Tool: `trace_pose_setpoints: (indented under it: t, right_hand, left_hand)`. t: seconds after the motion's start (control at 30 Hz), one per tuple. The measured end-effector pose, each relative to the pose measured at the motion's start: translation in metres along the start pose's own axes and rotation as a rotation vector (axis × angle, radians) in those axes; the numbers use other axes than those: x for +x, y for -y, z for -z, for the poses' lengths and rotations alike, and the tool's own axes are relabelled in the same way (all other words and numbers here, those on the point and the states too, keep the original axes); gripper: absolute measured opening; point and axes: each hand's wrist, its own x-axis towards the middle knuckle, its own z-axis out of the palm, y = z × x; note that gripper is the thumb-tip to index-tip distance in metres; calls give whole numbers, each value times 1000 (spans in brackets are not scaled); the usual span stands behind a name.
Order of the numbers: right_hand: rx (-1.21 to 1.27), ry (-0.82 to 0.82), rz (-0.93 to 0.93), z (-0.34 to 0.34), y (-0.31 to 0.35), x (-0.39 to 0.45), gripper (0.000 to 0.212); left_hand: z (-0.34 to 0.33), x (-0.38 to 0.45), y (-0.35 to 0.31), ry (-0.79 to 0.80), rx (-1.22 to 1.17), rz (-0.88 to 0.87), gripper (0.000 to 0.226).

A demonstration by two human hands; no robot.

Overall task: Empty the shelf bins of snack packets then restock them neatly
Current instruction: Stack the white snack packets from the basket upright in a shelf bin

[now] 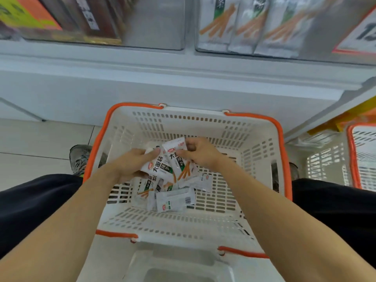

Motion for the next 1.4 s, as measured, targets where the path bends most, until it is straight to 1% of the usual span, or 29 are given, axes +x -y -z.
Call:
trace_pose_setpoints:
  t: [0.1, 0.17, 0.2, 0.23, 0.27, 0.33, 0.4, 0.43, 0.5, 0.53, 0.57, 0.6, 0.63, 0.67, 0.7, 0.77, 0.8, 0.83, 0.87, 0.93, 1.0, 1.07, 1.1, 1.2, 1.27, 1.3, 1.33, 1.37, 1.4]
  right_hand:
    - [8, -33, 10, -19, -9, 4, 13]
    - [87, -124, -40, -30, -17, 7, 10]
    - [105, -194, -70, -36, -23, 9, 13]
    - [103, -251, -97, -42, -30, 11, 20]
    - [90, -264, -125, -48, -35, 12, 26]
    - [61, -202, -180, -57, -44, 15, 34]
    - [-3, -200, -235, -54, -50, 18, 47]
    - [-73, -241, -260, -47, -55, 21, 52]
    - [-333, -304, -278, -29, -72, 23, 43]
    - [-490, -246, -292, -21, -79, 21, 47]
    - [-623, -143, -313, -16, -89, 18, 60]
    - [-698, -44, -352, -13, -97, 13, 70]
    - [-720, 10, -392, -12, -104, 10, 74]
    - [-703, 27, -433, -12, -108, 7, 74]
    - [-677, 29, -460, -11, -112, 6, 68]
    - [-596, 17, -489, -9, -107, 6, 41]
    - [-528, -23, -475, -9, -102, 7, 28]
    - [-439, -78, -440, -9, -94, 8, 20]
    - [-362, -140, -380, -11, -86, 8, 18]
    - [-339, -224, -194, -16, -69, 7, 20]
    - [-393, -180, -15, -24, -61, 6, 15]
    - [-510, -112, 82, -32, -60, 6, 20]
    - [-524, -110, 92, -35, -61, 5, 24]
    - [-390, -113, 55, -44, -61, -7, 36]
    - [-327, -95, 12, -45, -60, -10, 44]
    - [-274, -103, -44, -45, -59, -9, 50]
    - [-161, -132, -137, -44, -57, -8, 58]
    - [22, -184, -253, -43, -56, -7, 65]
    - [243, -231, -362, -43, -56, -4, 67]
  left_hand:
    - [-10, 5, 7, 80, -312, 8, 62]
    - [-15, 12, 19, 145, -516, -24, 69]
    - [-21, 16, 26, 155, -577, -40, 73]
    - [-30, 19, 31, 142, -612, -52, 70]
    - [-40, 23, 35, 108, -617, -58, 61]
    - [-59, 28, 40, 15, -602, -27, 40]
    - [-65, 37, 49, -94, -594, 44, 32]
    - [-64, 41, 54, -144, -584, 80, 28]
    - [-57, 48, 63, -199, -557, 148, 17]
    - [-54, 48, 65, -204, -542, 179, 11]
    - [-52, 49, 66, -198, -525, 208, 9]
    - [-51, 49, 67, -182, -501, 234, 11]
    - [-50, 49, 67, -160, -477, 256, 14]
    - [-49, 49, 67, -136, -459, 270, 17]
    - [-48, 49, 67, -118, -452, 277, 20]
    - [-45, 49, 66, -99, -473, 291, 25]
    - [-44, 48, 67, -92, -497, 302, 26]
    - [-42, 46, 67, -77, -531, 313, 27]
    - [-40, 45, 67, -60, -565, 321, 29]
    - [-37, 44, 68, -35, -646, 307, 39]
    - [-35, 42, 64, -3, -769, 265, 50]
    - [-33, 40, 61, 51, -830, 227, 61]
    - [-32, 37, 59, 72, -810, 222, 60]
    - [-32, 32, 62, 88, -623, 245, 39]
    - [-32, 33, 68, 48, -544, 262, 39]
    - [-32, 34, 70, 23, -534, 260, 39]
    - [-32, 35, 70, 2, -538, 252, 37]
    - [-32, 36, 69, -15, -546, 239, 34]
    - [-33, 37, 68, -24, -550, 225, 31]
